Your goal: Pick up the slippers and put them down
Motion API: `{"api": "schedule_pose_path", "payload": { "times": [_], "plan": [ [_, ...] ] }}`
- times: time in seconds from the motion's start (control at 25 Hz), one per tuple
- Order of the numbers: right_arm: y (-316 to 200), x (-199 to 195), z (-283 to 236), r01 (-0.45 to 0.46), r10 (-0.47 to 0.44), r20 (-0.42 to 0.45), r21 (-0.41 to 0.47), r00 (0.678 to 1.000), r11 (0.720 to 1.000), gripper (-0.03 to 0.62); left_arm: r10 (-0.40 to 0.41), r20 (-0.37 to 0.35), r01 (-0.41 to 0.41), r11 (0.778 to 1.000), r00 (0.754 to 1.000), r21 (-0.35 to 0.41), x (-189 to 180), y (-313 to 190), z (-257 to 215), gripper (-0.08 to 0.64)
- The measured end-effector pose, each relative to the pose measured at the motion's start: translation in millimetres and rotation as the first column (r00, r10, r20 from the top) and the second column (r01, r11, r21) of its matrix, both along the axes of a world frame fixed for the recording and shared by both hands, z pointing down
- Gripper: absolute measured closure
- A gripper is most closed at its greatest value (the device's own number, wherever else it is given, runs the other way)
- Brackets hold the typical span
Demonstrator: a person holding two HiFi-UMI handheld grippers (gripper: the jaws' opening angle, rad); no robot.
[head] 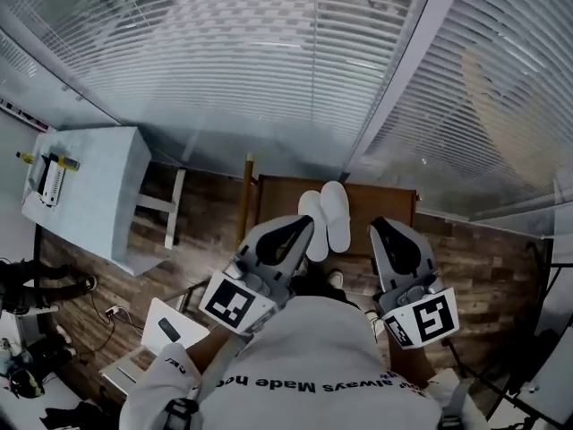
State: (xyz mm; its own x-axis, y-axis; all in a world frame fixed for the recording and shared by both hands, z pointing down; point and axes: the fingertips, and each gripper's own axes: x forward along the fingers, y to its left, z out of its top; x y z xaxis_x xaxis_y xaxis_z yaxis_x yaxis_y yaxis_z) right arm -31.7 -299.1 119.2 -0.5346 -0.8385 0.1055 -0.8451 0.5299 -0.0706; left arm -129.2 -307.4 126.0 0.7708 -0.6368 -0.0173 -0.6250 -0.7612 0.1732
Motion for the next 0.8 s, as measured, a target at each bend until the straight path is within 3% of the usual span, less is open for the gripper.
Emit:
{"api": "schedule_pose_path", "payload": {
  "times": [0.32,0.44,0.8],
  "plan": [
    [6,-3,51,0.018,-0.018,0.0,-0.097,1.0,0.995,0.567,0.004,0.057,0.001,0.996,0.998,-0.089,4,3,49,0.548],
    [2,-3,76,0.01,-0.011,-0.007,-0.139,1.0,0.99,0.521,0.005,0.059,0.001,0.995,0.998,-0.104,6,-2,69,0.548],
    [-1,-5,172,-0.016,0.005,-0.042,-0.263,0.999,0.965,0.492,0.037,0.114,-0.016,0.985,0.993,-0.173,12,-6,141,0.548]
  ]
}}
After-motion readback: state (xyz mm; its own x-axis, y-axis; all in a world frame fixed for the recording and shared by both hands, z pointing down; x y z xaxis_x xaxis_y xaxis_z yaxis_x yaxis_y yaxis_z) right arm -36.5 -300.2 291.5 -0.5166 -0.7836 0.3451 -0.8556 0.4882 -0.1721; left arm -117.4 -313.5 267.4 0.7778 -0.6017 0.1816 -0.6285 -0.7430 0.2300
